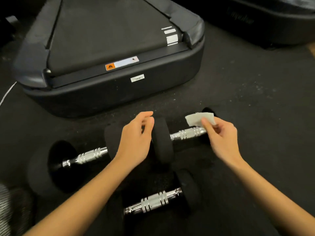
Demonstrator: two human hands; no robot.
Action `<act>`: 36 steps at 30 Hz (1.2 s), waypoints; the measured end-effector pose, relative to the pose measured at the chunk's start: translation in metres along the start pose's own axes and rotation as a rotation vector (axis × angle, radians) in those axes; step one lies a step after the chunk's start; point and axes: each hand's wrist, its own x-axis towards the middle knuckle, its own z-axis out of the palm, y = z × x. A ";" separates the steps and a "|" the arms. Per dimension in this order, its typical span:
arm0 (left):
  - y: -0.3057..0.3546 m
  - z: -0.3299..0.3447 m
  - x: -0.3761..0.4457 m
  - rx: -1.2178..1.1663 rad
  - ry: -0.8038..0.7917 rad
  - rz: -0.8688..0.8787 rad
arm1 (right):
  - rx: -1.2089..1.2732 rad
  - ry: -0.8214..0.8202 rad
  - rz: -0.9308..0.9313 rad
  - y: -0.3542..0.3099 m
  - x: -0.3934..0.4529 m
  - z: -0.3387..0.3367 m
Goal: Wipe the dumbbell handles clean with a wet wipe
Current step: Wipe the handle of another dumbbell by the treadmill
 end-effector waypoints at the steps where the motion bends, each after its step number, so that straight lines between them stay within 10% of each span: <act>1: -0.002 0.006 0.014 0.073 -0.008 0.034 | -0.073 -0.002 -0.080 0.002 0.011 0.006; 9: -0.046 0.066 0.013 0.756 -0.163 0.321 | -0.284 -0.565 -0.465 0.044 0.018 0.049; 25: -0.046 0.057 0.003 0.609 -0.372 0.295 | -0.279 -0.373 -0.459 0.055 -0.005 0.042; 36: -0.035 0.050 0.013 0.537 -0.480 0.190 | -0.215 -0.645 -0.382 0.033 0.017 0.040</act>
